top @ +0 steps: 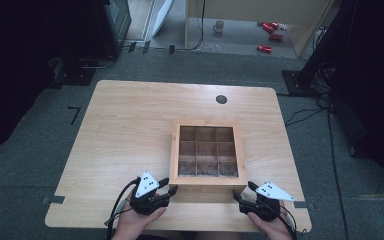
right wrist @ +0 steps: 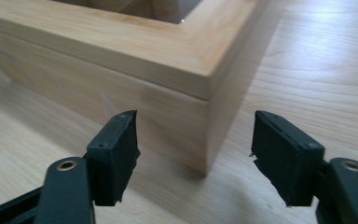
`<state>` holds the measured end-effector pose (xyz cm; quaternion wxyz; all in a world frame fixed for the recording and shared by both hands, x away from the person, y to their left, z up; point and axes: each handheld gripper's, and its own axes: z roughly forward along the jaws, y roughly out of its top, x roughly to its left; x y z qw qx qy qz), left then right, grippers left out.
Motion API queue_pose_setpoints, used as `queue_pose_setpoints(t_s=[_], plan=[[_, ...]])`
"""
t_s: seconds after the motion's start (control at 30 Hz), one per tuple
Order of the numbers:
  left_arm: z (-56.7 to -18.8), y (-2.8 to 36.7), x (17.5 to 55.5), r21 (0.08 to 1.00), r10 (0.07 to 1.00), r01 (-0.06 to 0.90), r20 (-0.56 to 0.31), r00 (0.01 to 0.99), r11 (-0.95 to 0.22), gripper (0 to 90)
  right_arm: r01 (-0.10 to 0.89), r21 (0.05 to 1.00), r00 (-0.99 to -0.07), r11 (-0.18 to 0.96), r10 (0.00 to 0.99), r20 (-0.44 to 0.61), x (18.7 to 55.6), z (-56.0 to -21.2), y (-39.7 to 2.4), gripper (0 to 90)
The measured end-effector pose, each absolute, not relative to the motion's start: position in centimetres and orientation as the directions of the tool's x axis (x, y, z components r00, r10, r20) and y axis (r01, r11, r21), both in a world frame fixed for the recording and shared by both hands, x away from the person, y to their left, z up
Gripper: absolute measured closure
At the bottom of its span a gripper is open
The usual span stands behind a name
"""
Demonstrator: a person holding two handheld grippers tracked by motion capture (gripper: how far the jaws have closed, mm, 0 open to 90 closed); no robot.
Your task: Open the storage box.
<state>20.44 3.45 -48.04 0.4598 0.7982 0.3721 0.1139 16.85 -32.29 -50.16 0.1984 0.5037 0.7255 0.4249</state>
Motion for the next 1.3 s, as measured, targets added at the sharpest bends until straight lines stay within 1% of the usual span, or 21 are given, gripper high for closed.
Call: queue_pose_setpoints(t_s=[0.07,0.1,0.17,0.3,0.47,0.53,0.57,0.7,0.87,1.07,1.23,1.3], plan=[[-48.02,3.43,20.41,0.819,0.7,0.488,-0.158,0.697,-0.301,58.2,0.558,0.817,-0.438,0.145,0.888,0.142,16.74,-50.2,-31.86,35.2],[-48.01,3.42,20.38,0.82,0.702,0.485,-0.153,0.696,-0.303,58.5,0.552,0.817,-0.443,0.166,0.889,0.119,16.64,-50.29,-31.26,34.5],[-48.02,3.46,20.41,0.821,0.703,0.485,-0.153,0.695,-0.301,58.6,0.556,0.813,-0.437,0.172,0.893,0.111,16.68,-50.36,-31.11,34.9],[-48.01,3.49,20.42,0.821,0.706,0.485,-0.15,0.692,-0.301,59.1,0.565,0.814,-0.429,0.134,0.89,0.151,16.69,-50.32,-31.4,37.8],[-47.97,3.59,20.44,0.824,0.713,0.482,-0.142,0.686,-0.299,59.9,0.566,0.813,-0.429,0.135,0.891,0.151,16.53,-50.34,-31.27,39.0],[-47.91,3.57,20.34,0.828,0.716,0.471,-0.126,0.686,-0.305,59.6,0.569,0.813,-0.432,0.121,0.886,0.17,16.5,-50.27,-31.35,39.1],[-47.75,3.71,20.34,0.837,0.711,0.466,-0.141,0.689,-0.286,59.7,0.571,0.813,-0.433,0.113,0.883,0.182,16.51,-50.21,-31.44,39.1],[-47.66,3.83,20.38,0.837,0.708,0.469,-0.148,0.691,-0.282,60.2,0.568,0.82,-0.431,0.077,0.876,0.217,16.61,-49.98,-31.71,39.1],[-48.19,3.6,20.45,0.815,0.718,0.492,-0.142,0.682,-0.306,60.9,0.569,0.819,-0.421,0.07,0.881,0.216,16.65,-49.92,-31.61,39.1],[-48.11,3.53,20.77,0.803,0.718,0.516,-0.167,0.676,-0.299,59.2,0.569,0.819,-0.42,0.076,0.883,0.21,16.7,-50.05,-31.53,39.2],[-47.58,3.69,20.79,0.803,0.714,0.51,-0.159,0.682,-0.308,62.6,0.568,0.82,-0.417,0.066,0.883,0.217,16.81,-49.98,-31.58,39.7],[-47.51,3.65,20.79,0.802,0.714,0.507,-0.151,0.683,-0.316,62.5,0.562,0.825,-0.42,0.063,0.881,0.218,16.73,-49.82,-31.65,40.0]])
